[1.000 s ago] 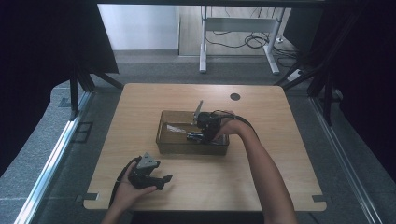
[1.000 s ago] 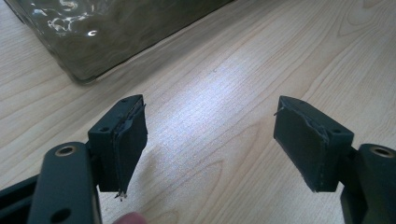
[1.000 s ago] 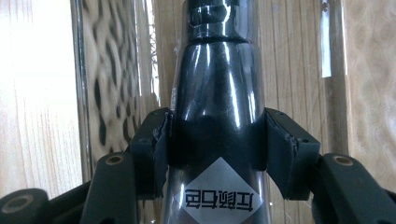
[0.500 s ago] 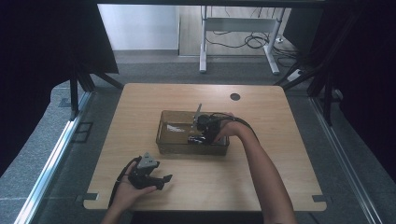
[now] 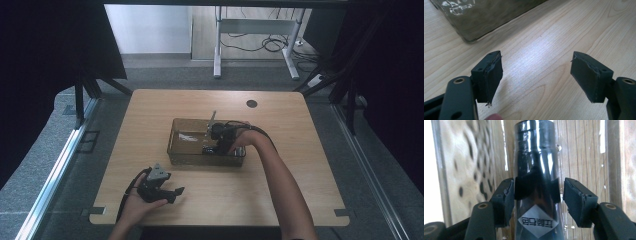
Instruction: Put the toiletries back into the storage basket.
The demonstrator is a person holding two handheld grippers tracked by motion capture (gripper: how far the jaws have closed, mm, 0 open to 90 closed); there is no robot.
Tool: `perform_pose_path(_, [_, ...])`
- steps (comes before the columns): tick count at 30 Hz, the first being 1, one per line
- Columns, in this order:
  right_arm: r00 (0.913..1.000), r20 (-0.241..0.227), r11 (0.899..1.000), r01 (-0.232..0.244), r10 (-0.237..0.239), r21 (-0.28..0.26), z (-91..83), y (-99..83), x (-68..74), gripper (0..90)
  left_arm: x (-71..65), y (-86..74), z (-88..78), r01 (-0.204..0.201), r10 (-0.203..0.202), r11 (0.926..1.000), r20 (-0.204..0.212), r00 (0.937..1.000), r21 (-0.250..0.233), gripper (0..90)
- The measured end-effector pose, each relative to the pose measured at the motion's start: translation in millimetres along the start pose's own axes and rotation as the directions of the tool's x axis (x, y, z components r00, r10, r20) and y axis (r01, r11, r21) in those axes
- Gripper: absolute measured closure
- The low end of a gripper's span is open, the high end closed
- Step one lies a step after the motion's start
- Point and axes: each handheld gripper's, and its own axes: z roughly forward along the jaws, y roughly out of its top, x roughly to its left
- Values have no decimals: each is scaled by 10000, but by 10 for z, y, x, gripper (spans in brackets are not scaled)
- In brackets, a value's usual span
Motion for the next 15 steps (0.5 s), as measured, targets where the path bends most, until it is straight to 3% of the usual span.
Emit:
perform_pose_path(9, [9993, 134, 9992, -339, 342, -233, -108, -39, 3, 402, 1, 0, 2, 0, 0, 10000, -23, 10000, 21, 261])
perform_pose_path(13, [9980, 387, 9945, -458, 496, -946, -246, -66, -7, 415, 0, 0, 2, -1, 1, 10000, -17, 10000, 17, 262])
perform_pose_path(15, [9972, 443, 9931, -557, 605, -1035, -274, -69, -4, 424, 0, 0, 2, -20, 20, 10000, -41, 10000, 36, 262])
